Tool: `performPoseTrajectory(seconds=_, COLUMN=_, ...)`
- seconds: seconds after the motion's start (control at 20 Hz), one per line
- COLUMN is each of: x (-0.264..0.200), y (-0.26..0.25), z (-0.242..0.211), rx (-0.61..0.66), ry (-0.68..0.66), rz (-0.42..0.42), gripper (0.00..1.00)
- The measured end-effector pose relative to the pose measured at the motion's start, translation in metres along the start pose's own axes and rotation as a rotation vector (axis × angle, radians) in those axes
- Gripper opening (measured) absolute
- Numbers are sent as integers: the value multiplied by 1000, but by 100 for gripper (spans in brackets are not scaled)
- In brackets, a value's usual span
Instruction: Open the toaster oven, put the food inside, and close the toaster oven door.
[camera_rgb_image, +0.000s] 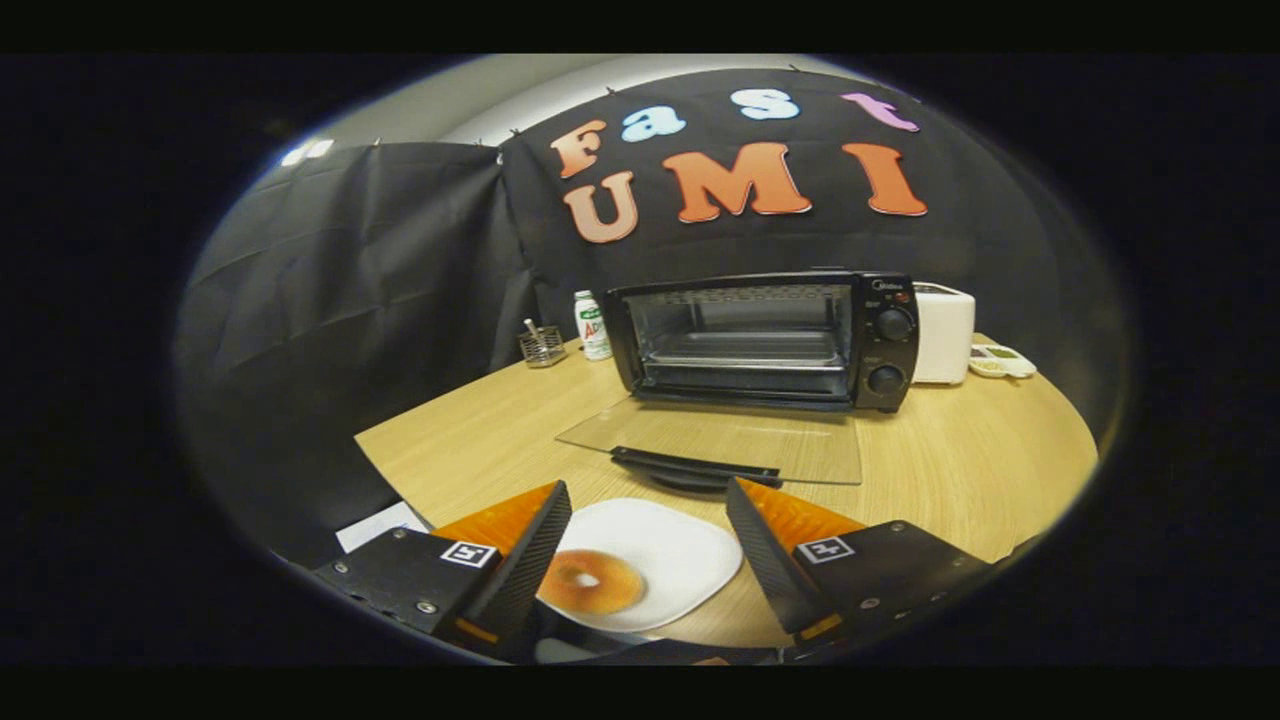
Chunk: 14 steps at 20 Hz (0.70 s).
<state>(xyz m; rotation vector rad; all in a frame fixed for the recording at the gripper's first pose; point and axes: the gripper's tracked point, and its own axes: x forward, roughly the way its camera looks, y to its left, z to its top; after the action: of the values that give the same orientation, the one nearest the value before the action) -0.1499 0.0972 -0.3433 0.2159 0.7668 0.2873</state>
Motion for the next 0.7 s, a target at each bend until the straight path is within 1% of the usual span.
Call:
performPoseTrajectory(seconds=0.15, x=-13, y=16, z=-21, rx=-38, ry=36, rz=35, gripper=95)
performPoseTrajectory(seconds=0.3, x=-16, y=18, z=-45, rx=-77, ry=85, rz=28, gripper=95)
performPoseTrajectory(seconds=0.4, x=-14, y=17, z=-60, rx=-61, ry=121, rz=24, gripper=96)
performPoseTrajectory(seconds=0.5, x=-10, y=22, z=-67, rx=-34, ry=143, rz=37, gripper=96)
performPoseTrajectory(seconds=0.7, x=0, y=19, z=-77, rx=-50, ry=176, rz=20, gripper=96)
